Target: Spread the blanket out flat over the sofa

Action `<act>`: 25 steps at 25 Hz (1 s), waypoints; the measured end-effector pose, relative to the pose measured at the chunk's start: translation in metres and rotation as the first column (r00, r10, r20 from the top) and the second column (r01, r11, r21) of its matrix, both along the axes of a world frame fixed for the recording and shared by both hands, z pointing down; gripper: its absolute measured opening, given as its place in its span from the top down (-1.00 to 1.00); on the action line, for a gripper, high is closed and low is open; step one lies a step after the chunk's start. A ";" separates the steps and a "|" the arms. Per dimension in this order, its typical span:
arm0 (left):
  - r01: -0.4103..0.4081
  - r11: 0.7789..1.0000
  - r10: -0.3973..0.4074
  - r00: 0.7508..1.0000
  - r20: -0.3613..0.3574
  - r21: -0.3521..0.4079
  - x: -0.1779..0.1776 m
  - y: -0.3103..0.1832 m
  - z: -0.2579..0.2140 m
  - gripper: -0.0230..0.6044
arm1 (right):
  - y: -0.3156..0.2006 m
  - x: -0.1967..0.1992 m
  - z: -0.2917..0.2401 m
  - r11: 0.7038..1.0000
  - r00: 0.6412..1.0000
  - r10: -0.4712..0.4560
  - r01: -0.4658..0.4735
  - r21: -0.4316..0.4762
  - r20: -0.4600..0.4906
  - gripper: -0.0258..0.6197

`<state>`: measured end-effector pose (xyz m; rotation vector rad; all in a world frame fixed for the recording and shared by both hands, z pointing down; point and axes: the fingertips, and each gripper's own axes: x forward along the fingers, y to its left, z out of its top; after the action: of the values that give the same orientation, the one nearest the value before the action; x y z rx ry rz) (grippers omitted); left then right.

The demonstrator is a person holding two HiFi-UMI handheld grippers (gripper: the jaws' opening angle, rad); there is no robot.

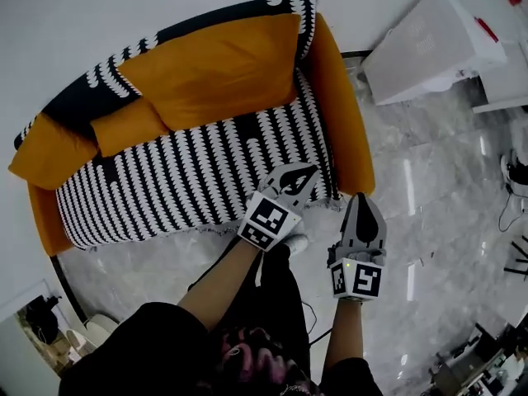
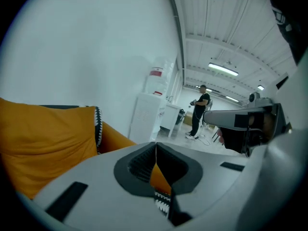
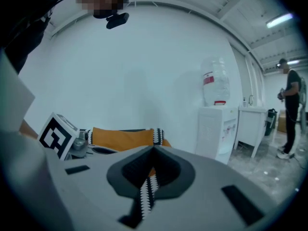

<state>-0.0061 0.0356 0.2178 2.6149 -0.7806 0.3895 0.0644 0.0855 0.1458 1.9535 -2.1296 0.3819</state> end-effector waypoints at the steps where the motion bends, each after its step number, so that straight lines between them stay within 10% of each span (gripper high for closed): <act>1: 0.018 1.000 -0.018 1.000 -0.004 0.002 -0.013 -0.007 -0.004 0.88 | -0.008 -0.011 -0.004 1.000 1.000 -0.014 0.014 0.004 -0.005 0.86; 15: 0.263 0.962 -0.262 0.965 -0.018 0.068 -0.165 -0.085 -0.052 0.88 | -0.099 -0.129 -0.060 0.981 0.983 -0.178 0.181 0.074 -0.055 0.86; 25: 0.485 0.863 -0.491 0.871 0.010 0.141 -0.251 -0.095 -0.085 0.89 | -0.132 -0.188 -0.089 0.925 0.935 -0.350 0.355 0.137 -0.058 0.86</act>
<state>-0.2570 -0.0598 0.1325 2.4060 -1.4849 0.2531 -0.1237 -0.0468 0.0564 1.5779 -2.4845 0.1287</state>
